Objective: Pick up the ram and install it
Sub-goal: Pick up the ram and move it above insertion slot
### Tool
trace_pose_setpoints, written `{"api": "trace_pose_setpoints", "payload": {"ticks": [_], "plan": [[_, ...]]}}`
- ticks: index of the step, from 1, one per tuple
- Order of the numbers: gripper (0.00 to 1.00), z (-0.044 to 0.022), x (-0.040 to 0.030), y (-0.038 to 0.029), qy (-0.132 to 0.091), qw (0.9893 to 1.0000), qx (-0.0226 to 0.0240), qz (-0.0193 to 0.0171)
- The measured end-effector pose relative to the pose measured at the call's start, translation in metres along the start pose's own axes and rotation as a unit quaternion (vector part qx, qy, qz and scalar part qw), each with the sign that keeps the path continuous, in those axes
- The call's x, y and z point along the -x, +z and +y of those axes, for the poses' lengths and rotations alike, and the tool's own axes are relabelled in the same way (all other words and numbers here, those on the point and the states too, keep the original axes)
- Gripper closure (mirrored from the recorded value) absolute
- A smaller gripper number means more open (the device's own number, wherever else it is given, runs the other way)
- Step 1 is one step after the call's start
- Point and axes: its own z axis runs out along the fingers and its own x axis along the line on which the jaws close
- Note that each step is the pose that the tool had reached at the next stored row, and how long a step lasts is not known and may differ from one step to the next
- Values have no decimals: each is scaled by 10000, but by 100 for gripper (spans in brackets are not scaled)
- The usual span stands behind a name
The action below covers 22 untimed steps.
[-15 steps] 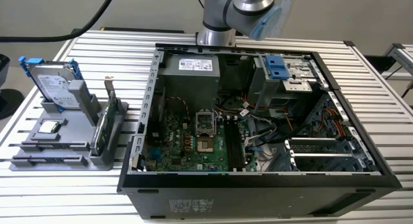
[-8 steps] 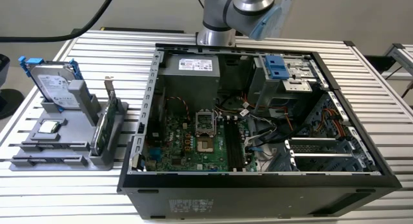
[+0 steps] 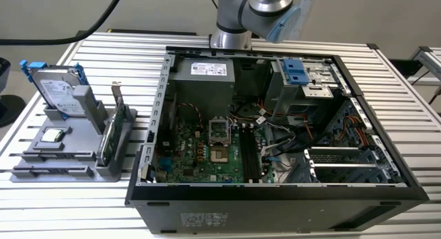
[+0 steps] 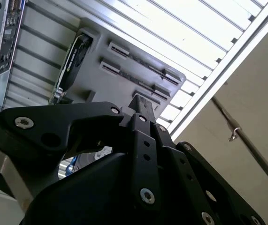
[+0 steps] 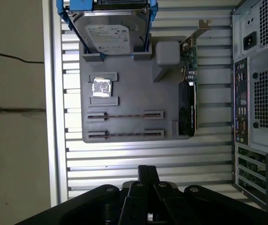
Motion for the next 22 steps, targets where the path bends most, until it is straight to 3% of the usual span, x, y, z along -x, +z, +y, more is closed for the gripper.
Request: {"api": "trace_pose_setpoints", "payload": {"ticks": [6, 15, 22], "plan": [[100, 0, 0, 0, 265, 9996, -5, -13], [100, 0, 0, 0, 653, 9979, -12, -31], [100, 0, 0, 0, 1030, 9947, -19, -49]]}}
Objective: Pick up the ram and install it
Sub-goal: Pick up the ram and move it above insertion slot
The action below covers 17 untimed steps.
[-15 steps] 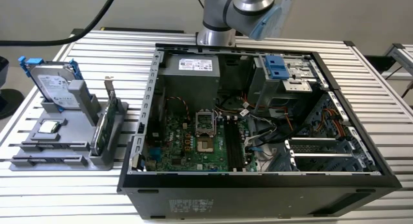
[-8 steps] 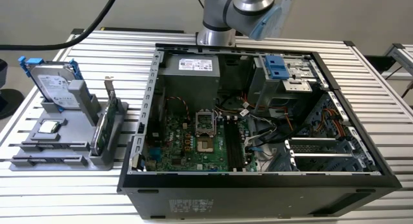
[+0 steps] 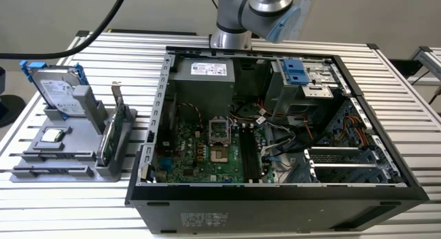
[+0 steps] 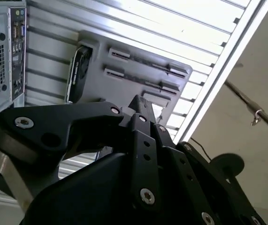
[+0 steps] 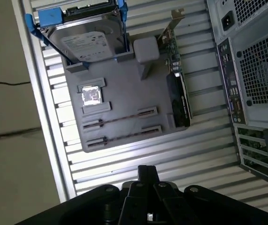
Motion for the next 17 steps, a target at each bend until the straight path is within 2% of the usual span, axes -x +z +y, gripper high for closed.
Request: {"api": "trace_pose_setpoints", "payload": {"ticks": [9, 17], "plan": [[100, 0, 0, 1, 430, 9991, -8, -21], [100, 0, 0, -1, 778, 9970, -15, -37]]}}
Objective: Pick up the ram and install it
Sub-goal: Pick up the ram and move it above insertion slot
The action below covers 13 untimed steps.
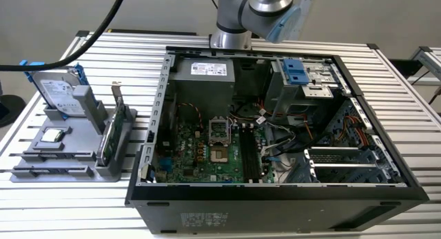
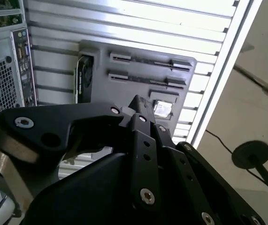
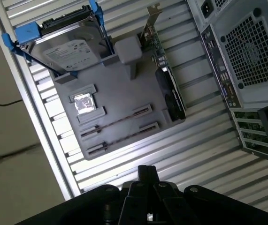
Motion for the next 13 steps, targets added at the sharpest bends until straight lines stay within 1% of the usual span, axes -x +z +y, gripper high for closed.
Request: {"api": "trace_pose_setpoints", "payload": {"ticks": [6, 13], "plan": [[100, 0, 0, 1, 250, 9997, -4, -12], [100, 0, 0, 0, 529, 9986, -9, -25]]}}
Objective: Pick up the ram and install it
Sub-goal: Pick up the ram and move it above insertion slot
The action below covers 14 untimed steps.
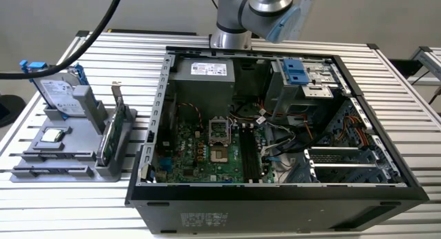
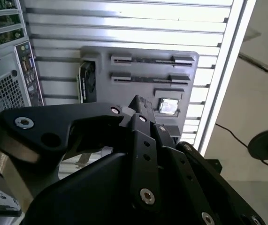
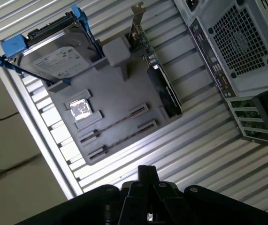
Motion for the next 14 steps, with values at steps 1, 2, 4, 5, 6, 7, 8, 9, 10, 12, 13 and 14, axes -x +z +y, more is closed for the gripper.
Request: {"api": "trace_pose_setpoints", "payload": {"ticks": [1, 2, 4, 5, 6, 7, 8, 9, 10, 12, 13, 14], "plan": [[100, 0, 0, 0, 37, 10000, -1, -2], [100, 0, 0, 0, 77, 10000, -1, -4], [100, 0, 0, 0, 151, 9999, -3, -7], [100, 0, 0, 0, 183, 9998, -3, -9], [100, 0, 0, 0, 219, 9998, -4, -10], [100, 0, 0, 1, 254, 9997, -4, -12], [100, 0, 0, 0, 291, 9996, -5, -14], [100, 0, 0, 0, 326, 9995, -6, -16], [100, 0, 0, 0, 361, 9993, -7, -17], [100, 0, 0, 0, 430, 9991, -8, -20], [100, 0, 0, 0, 467, 9989, -8, -22], [100, 0, 0, 0, 506, 9987, -10, -24]]}}
